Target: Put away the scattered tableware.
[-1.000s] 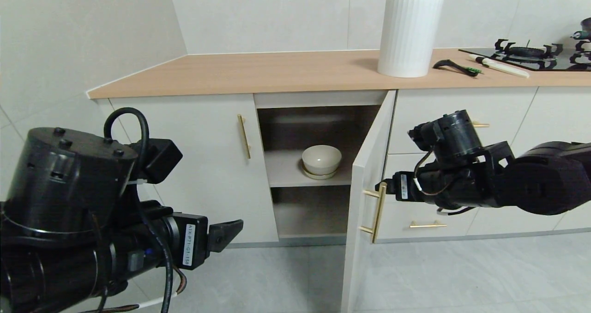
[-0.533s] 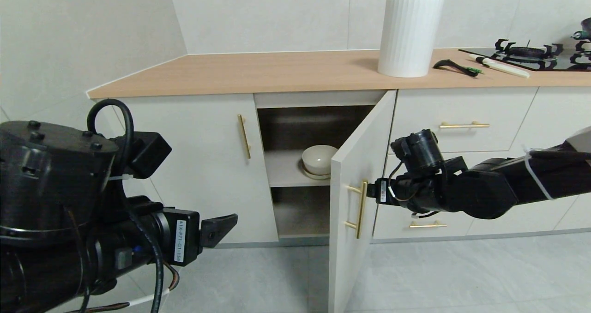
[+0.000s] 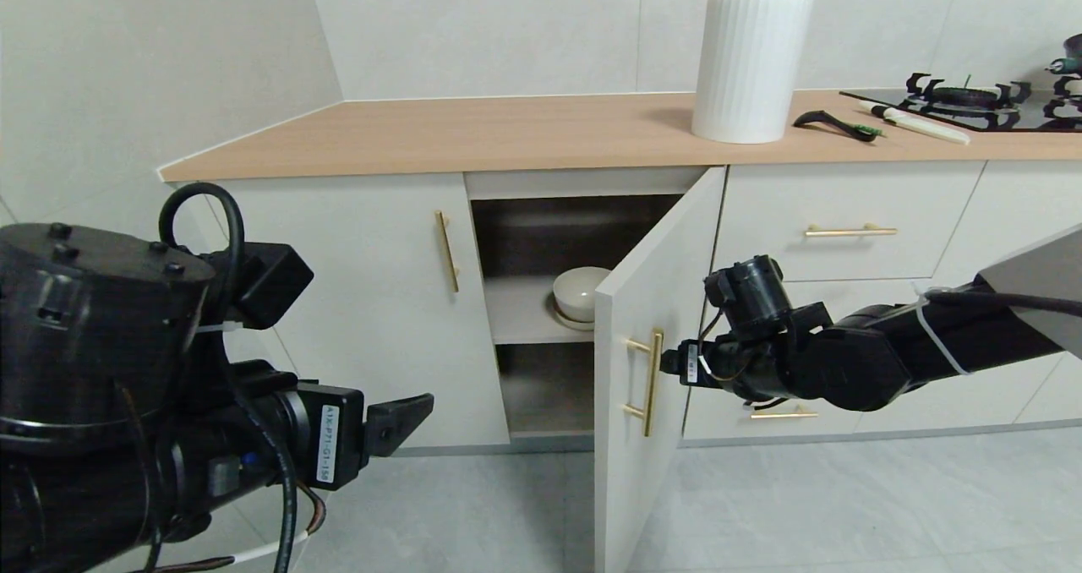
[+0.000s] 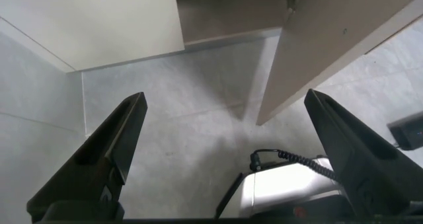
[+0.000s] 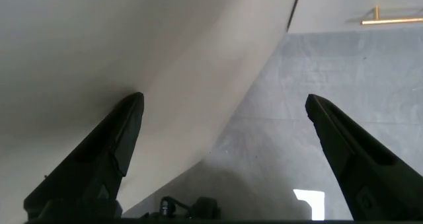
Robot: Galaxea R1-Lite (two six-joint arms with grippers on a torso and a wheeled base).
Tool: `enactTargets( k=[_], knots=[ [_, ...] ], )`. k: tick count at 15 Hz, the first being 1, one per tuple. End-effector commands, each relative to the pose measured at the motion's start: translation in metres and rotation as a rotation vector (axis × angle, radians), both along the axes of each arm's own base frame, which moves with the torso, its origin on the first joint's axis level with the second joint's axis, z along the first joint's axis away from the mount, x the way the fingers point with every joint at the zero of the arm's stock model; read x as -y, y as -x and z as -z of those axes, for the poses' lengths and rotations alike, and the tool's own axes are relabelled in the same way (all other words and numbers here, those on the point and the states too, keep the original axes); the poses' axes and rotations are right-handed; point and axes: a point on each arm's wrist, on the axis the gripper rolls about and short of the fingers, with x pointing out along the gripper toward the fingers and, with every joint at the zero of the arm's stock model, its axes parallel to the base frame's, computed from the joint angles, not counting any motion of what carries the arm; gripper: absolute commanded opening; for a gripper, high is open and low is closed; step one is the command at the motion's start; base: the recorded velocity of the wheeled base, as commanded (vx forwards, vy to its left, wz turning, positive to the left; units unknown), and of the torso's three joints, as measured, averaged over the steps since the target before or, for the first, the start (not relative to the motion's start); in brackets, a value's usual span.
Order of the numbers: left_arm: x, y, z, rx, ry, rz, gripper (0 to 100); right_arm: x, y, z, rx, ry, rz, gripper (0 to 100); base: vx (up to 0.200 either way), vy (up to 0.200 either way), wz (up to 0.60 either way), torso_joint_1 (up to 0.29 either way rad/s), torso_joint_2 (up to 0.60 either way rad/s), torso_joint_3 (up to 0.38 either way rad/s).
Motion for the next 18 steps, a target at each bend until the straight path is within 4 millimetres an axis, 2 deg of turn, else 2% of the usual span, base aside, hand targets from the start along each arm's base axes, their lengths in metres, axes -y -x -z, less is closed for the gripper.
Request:
enactTargets(
  k=[1,4,7,10,18],
  knots=[
    [0.000,0.000,0.000,0.002,0.001,0.000,100,-0.001,-0.001,0.001,0.006,-0.006,0.000,100,0.200,0.000,0.00,-0.007,0.00,0.007],
    [0.000,0.000,-0.001,0.005,0.005,-0.001,100,-0.005,-0.006,-0.002,0.022,-0.062,0.032,100,0.200,0.000,0.00,0.004,0.00,-0.002],
    [-0.001,0.001,-0.003,0.013,0.006,-0.003,100,-0.010,-0.015,0.004,0.012,-0.104,0.071,100,0.200,0.000,0.00,0.004,0.01,0.001],
    [-0.002,0.001,-0.005,0.031,-0.002,-0.021,100,-0.020,-0.035,0.009,0.064,-0.143,0.215,100,0.000,0.000,0.00,0.000,0.00,0.000],
    [-0.001,0.000,-0.003,0.024,-0.008,-0.021,100,-0.022,-0.057,0.008,0.152,-0.168,0.384,100,0.000,0.000,0.00,0.000,0.00,0.000]
  ],
)
